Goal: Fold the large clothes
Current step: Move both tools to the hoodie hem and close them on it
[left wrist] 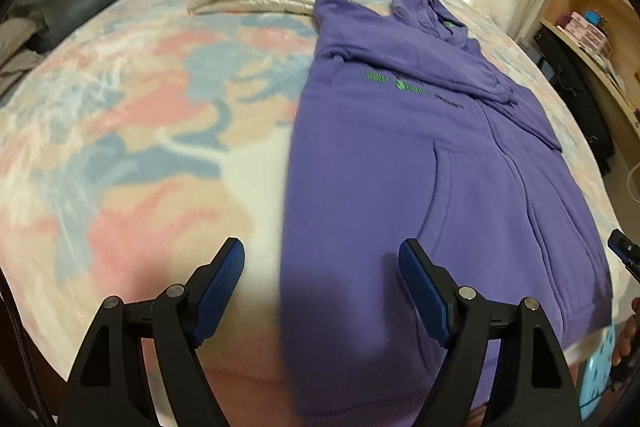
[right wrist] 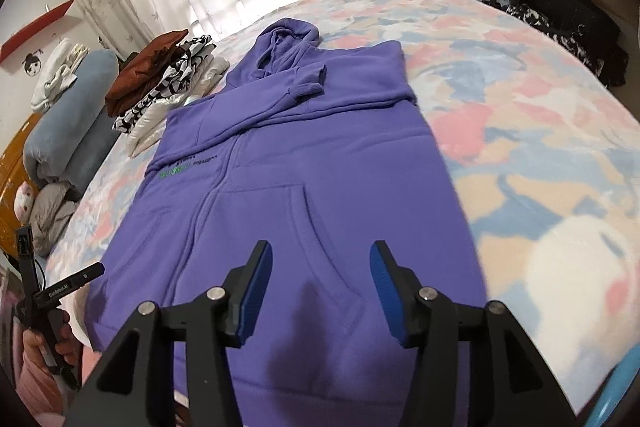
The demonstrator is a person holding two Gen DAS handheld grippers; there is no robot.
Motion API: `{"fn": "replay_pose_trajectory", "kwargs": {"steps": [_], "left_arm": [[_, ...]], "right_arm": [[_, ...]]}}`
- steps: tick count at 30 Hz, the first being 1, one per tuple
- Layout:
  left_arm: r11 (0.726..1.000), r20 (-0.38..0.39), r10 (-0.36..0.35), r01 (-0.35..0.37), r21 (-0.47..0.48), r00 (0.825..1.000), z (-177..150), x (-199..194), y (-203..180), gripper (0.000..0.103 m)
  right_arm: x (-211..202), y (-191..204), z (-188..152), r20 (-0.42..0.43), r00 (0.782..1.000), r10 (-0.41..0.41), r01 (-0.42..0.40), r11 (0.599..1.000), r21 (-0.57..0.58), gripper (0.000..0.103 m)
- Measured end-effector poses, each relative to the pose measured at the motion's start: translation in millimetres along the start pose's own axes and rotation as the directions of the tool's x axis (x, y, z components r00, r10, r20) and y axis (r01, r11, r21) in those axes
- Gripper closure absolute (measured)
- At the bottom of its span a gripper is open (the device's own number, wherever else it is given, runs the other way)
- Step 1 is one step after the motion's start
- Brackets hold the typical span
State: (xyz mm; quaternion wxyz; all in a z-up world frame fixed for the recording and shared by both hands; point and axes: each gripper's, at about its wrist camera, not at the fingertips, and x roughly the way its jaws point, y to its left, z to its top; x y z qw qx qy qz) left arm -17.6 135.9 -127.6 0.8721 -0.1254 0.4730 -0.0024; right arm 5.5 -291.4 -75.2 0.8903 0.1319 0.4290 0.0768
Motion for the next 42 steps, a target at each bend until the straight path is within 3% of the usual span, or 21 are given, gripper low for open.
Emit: {"fn": "replay_pose_trajectory", "kwargs": {"steps": [9,18,23,26,31,42], "left_arm": [[0.995,-0.004,-0.101,0.101,0.011,0.995,-7.6,1.7,13.8,0.025],[0.976,-0.04,-0.219,0.219,-0.011,0.975,-5.7,6.8,25.6,0.023],[0.954,-0.061,-0.3,0.299,-0.016,0.952,-9.6,4.4,28.1,0.023],[0.93,-0.062,-0.366,0.364,-0.042,0.929,-11.7,5.4,31.4,0.023],[0.911,-0.063,-0.41,0.406,-0.072,0.91,-11.2,13.8,34.4,0.023],[0.868,-0.055,-0.495,0.492,-0.064,0.867,-2.0,33.9,14.1,0.023]], "right_arm": [[-19.1,-46.8,-14.8,-0.034,0.999,0.012,-0.01,0.999,0.043,0.052],[-12.6,-86.7,-37.9,-0.079,0.99,0.114,-0.101,0.983,0.154,0.052],[-8.3,-90.8,-39.5,-0.073,0.974,0.213,-0.198,0.964,0.176,0.052],[-4.7,-91.3,-40.1,-0.073,0.964,0.255,-0.24,0.956,0.171,0.052],[3.1,-92.7,-39.1,-0.067,0.946,0.317,-0.301,0.937,0.176,0.052],[19.8,-77.0,-33.1,-0.057,0.926,0.372,-0.358,0.918,0.167,0.052]]}}
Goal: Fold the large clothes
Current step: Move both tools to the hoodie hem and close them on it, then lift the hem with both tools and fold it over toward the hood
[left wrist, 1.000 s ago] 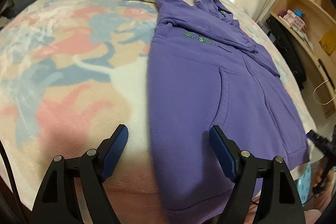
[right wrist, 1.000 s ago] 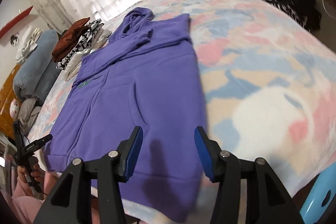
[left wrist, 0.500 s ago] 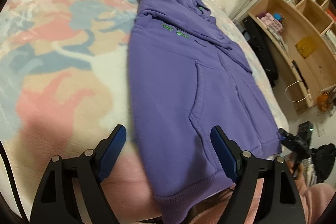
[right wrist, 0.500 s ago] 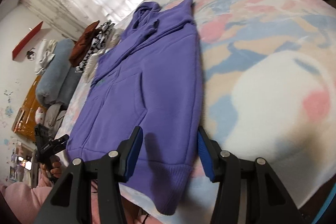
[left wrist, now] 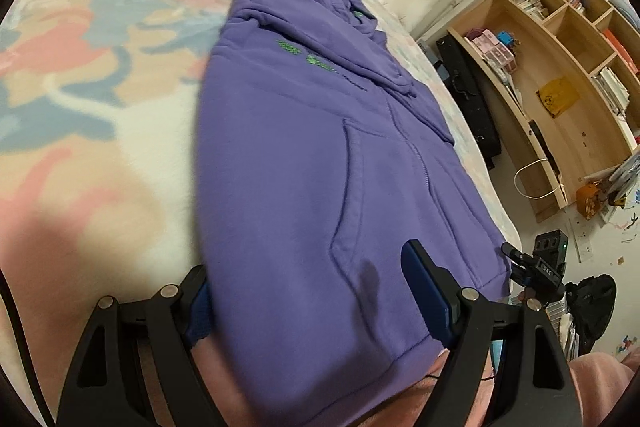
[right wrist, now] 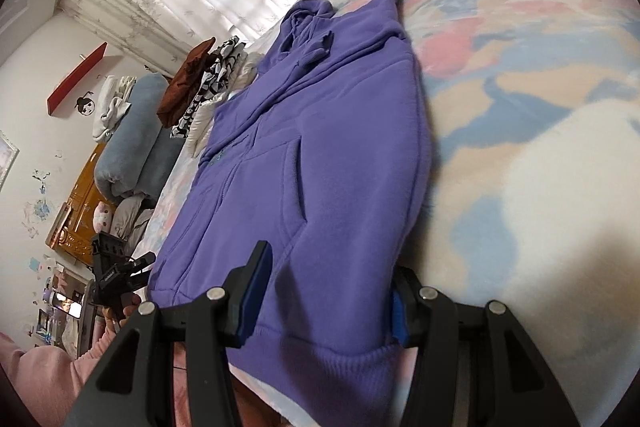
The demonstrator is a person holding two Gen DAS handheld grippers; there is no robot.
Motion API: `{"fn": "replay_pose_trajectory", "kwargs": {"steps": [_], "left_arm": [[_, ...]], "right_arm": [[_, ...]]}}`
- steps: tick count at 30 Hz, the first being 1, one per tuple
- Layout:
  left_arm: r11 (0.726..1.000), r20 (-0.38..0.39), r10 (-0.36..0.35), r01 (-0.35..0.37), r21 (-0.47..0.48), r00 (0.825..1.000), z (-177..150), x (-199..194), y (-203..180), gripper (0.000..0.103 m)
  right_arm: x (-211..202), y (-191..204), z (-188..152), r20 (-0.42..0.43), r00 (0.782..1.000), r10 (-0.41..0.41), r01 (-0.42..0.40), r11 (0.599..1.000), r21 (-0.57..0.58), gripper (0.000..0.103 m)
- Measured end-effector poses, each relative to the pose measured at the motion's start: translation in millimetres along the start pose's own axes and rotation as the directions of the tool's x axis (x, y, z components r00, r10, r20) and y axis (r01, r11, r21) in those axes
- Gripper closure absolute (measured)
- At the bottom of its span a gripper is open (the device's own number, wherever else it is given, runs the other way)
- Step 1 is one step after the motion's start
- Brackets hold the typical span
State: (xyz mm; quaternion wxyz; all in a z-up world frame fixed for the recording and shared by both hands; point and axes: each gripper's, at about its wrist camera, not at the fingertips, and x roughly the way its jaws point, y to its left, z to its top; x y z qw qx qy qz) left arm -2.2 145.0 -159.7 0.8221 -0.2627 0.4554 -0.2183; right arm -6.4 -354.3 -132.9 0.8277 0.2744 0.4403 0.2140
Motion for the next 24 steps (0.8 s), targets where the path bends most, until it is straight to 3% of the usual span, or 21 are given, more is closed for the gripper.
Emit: {"fn": "replay_pose_trajectory", "kwargs": {"steps": [3,6,8,9,11,13,15,19,24], "left_arm": [[1.0,0.011,-0.028,0.028,0.005,1.0,2.5,6.9,-3.9,0.023],[0.999,0.027,-0.037,0.037,0.013,0.999,5.5,15.8,-9.9,0.027],[0.999,0.034,-0.04,0.039,0.015,0.999,6.0,19.8,-12.8,0.047],[0.999,0.04,-0.035,0.035,0.006,0.999,6.1,22.5,-13.4,0.052],[1.0,0.062,-0.006,0.007,-0.013,0.998,3.8,22.1,-12.8,0.074],[0.998,0.09,0.024,-0.019,-0.052,0.996,2.1,21.6,-9.2,0.085],[0.997,0.12,0.023,-0.014,-0.082,0.993,-1.1,17.0,-8.3,0.088],[0.996,0.16,0.083,-0.075,-0.054,0.984,-1.8,9.5,-26.2,0.091],[0.996,0.214,0.083,-0.072,-0.06,0.973,5.6,-5.6,-44.1,0.092]], "right_arm": [[6.9,2.4,2.4,-0.005,1.0,0.006,-0.006,1.0,-0.002,0.058],[15.0,1.0,4.5,-0.008,1.0,0.014,-0.014,1.0,0.021,0.072],[20.0,-0.1,6.5,-0.008,1.0,0.023,-0.022,0.999,0.039,0.078],[21.1,0.4,5.3,-0.005,1.0,0.027,-0.026,0.999,0.045,0.082],[24.7,3.0,5.9,-0.002,1.0,0.021,-0.021,0.999,0.047,0.087],[25.0,7.8,6.2,0.007,1.0,0.005,-0.005,0.999,0.039,0.091],[22.8,12.3,5.8,0.022,1.0,-0.014,0.013,1.0,0.026,0.092],[11.5,26.9,7.3,0.071,0.997,-0.033,0.033,0.999,-0.001,0.094],[-3.2,43.6,11.3,0.124,0.992,-0.019,0.024,0.999,-0.034,0.094]]}}
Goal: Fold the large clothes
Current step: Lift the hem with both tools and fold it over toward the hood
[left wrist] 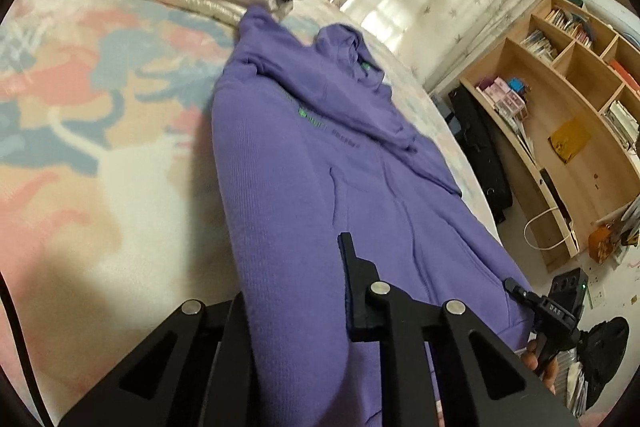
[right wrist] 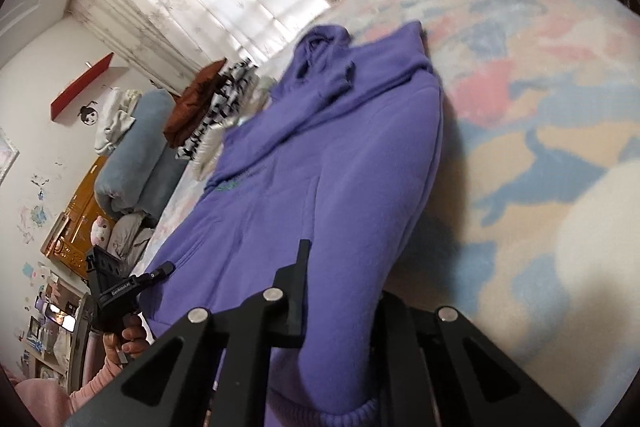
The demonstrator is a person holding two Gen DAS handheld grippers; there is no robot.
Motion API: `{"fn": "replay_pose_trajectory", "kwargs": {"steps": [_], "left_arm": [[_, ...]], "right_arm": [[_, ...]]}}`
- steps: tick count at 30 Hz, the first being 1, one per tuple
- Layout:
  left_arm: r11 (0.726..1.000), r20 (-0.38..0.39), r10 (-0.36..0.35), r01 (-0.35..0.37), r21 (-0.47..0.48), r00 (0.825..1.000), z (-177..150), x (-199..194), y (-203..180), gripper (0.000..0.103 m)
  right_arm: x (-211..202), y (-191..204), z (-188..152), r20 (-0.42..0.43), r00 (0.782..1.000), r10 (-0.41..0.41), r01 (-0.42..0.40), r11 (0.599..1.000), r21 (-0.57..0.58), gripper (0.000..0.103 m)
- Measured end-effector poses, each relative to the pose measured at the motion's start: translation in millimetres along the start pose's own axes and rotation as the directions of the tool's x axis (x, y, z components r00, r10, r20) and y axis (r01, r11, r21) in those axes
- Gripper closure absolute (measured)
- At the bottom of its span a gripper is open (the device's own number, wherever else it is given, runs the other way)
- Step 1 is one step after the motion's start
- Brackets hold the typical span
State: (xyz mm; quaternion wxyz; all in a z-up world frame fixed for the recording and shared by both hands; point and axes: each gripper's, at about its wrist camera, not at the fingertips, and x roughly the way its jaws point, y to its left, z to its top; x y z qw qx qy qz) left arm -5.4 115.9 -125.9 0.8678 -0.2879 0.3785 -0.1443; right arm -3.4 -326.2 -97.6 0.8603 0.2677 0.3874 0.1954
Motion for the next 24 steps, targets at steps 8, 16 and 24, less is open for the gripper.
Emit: {"fn": "replay_pose_trajectory", "kwargs": {"steps": [8,16,24], "left_arm": [[0.999,0.051,-0.019,0.017,0.037,0.998,3.1,-50.2,-15.3,0.094],[0.997,0.079,-0.074,0.073,0.015,0.994,3.4,-115.0,-20.1,0.095],[0.985,0.081,-0.144,0.151,-0.088,0.986,47.5,-89.3,-15.6,0.096]], "right_arm": [[-31.2,19.5,-3.6,0.04,0.999,0.036,-0.035,0.999,-0.033,0.095],[-74.1,36.0,-9.0,0.043,0.997,0.063,-0.062,0.997,-0.035,0.095],[-49.2,37.9,33.9,0.05,0.985,0.167,-0.17,0.983,0.069,0.093]]}}
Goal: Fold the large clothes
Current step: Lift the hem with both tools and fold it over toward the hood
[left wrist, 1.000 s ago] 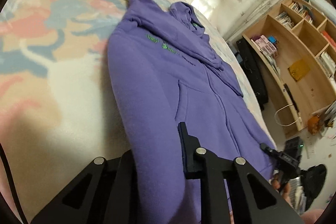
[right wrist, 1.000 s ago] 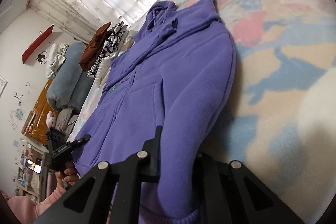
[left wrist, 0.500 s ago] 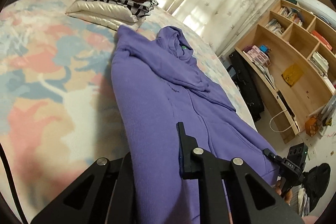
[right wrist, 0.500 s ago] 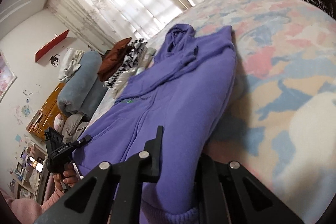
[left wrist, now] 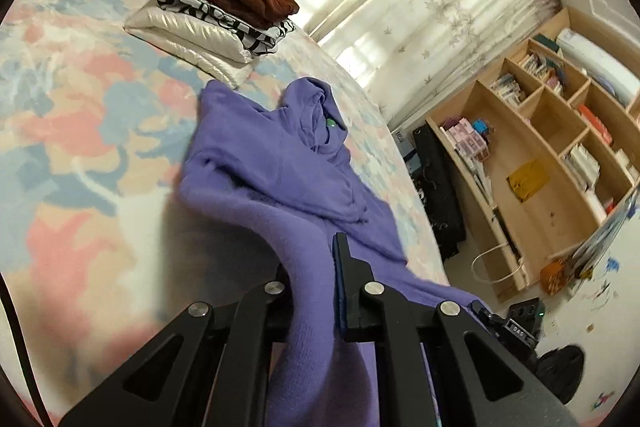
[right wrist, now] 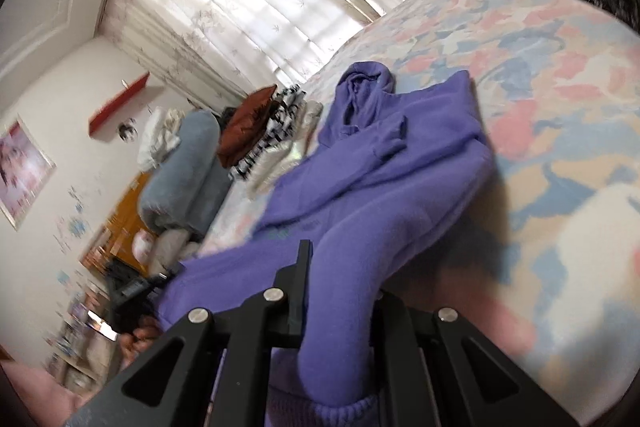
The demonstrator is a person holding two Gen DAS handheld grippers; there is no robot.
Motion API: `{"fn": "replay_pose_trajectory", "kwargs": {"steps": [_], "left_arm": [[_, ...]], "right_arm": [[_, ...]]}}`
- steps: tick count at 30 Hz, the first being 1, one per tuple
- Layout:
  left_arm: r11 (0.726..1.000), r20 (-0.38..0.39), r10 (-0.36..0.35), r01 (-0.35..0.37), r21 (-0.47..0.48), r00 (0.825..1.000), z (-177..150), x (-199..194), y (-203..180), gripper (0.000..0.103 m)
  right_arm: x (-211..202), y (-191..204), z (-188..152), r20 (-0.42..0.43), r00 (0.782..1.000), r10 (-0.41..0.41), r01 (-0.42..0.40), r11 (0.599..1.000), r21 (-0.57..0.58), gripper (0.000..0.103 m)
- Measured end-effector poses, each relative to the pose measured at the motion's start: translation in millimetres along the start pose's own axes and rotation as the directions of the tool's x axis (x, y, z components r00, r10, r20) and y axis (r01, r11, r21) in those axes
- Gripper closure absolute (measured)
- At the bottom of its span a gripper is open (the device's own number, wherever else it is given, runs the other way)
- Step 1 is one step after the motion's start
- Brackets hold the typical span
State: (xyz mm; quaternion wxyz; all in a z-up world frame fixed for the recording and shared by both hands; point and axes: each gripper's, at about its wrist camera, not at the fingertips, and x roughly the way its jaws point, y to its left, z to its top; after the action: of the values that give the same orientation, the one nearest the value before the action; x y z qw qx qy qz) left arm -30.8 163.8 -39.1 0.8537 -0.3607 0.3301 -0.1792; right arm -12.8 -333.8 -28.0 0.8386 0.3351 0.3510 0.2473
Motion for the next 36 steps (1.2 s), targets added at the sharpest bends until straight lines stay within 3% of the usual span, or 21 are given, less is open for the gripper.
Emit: {"fn": "replay_pose_trajectory", "kwargs": {"steps": [6,9,11,13,15,17,20,22,26,28,31,32,36], "left_arm": [[0.997,0.029,-0.02,0.022,-0.077,0.999,66.4,53.9,7.1,0.096],[0.993,0.016,0.028,-0.026,-0.111,0.999,106.1,99.4,19.2,0.096],[0.989,0.005,0.061,-0.06,-0.134,0.998,123.9,124.5,27.0,0.093],[0.983,-0.021,0.087,-0.089,-0.163,0.996,141.6,155.9,39.2,0.087],[0.97,-0.054,0.122,-0.13,-0.203,0.991,155.6,188.7,54.1,0.081],[0.96,-0.079,0.141,-0.155,-0.232,0.987,160.4,208.7,66.9,0.07],[0.944,-0.127,0.152,-0.182,-0.276,0.98,164.0,237.5,86.6,0.063],[0.94,-0.141,0.16,-0.194,-0.28,0.977,165.2,247.9,92.9,0.061],[0.945,-0.162,0.134,-0.176,-0.277,0.978,172.8,255.2,98.2,0.056],[0.951,-0.17,0.132,-0.173,-0.255,0.977,175.6,253.5,96.1,0.054],[0.969,-0.129,0.143,-0.166,-0.182,0.981,184.6,240.5,82.2,0.018],[0.975,-0.099,0.151,-0.165,-0.15,0.984,189.0,234.0,75.2,0.01],[0.979,-0.076,0.205,-0.206,-0.006,0.976,204.4,227.3,57.9,0.008]], "right_arm": [[39.3,-22.3,64.1,0.037,0.999,0.034,-0.04,0.988,0.149,0.09],[68.0,-40.6,98.8,0.036,0.999,-0.007,0.0,0.98,0.199,0.085],[91.3,-53.7,121.7,0.019,0.999,-0.035,0.029,0.97,0.239,0.074],[116.6,-66.5,143.9,0.004,0.999,-0.035,0.033,0.958,0.284,0.041],[132.7,-74.4,156.4,0.006,1.0,-0.018,0.015,0.95,0.313,0.022],[149.6,-82.7,167.4,0.004,1.0,-0.023,0.02,0.943,0.332,0.021],[168.9,-93.4,174.8,-0.018,0.999,-0.045,0.049,0.942,0.332,0.021],[174.0,-97.9,176.3,-0.02,0.998,-0.052,0.056,0.948,0.313,0.021],[174.7,-103.4,178.7,-0.014,0.988,-0.151,0.15,0.962,0.228,0.021],[173.5,-107.9,179.9,-0.01,0.98,-0.201,0.199,0.961,0.194,0.021],[173.6,-115.3,183.3,-0.007,0.96,-0.279,0.278,0.951,0.138,0.021],[174.9,-117.6,184.1,-0.01,0.956,-0.294,0.293,0.948,0.124,0.021],[187.9,-122.1,185.0,-0.032,0.939,-0.342,0.343,0.938,0.053,0.021]]}}
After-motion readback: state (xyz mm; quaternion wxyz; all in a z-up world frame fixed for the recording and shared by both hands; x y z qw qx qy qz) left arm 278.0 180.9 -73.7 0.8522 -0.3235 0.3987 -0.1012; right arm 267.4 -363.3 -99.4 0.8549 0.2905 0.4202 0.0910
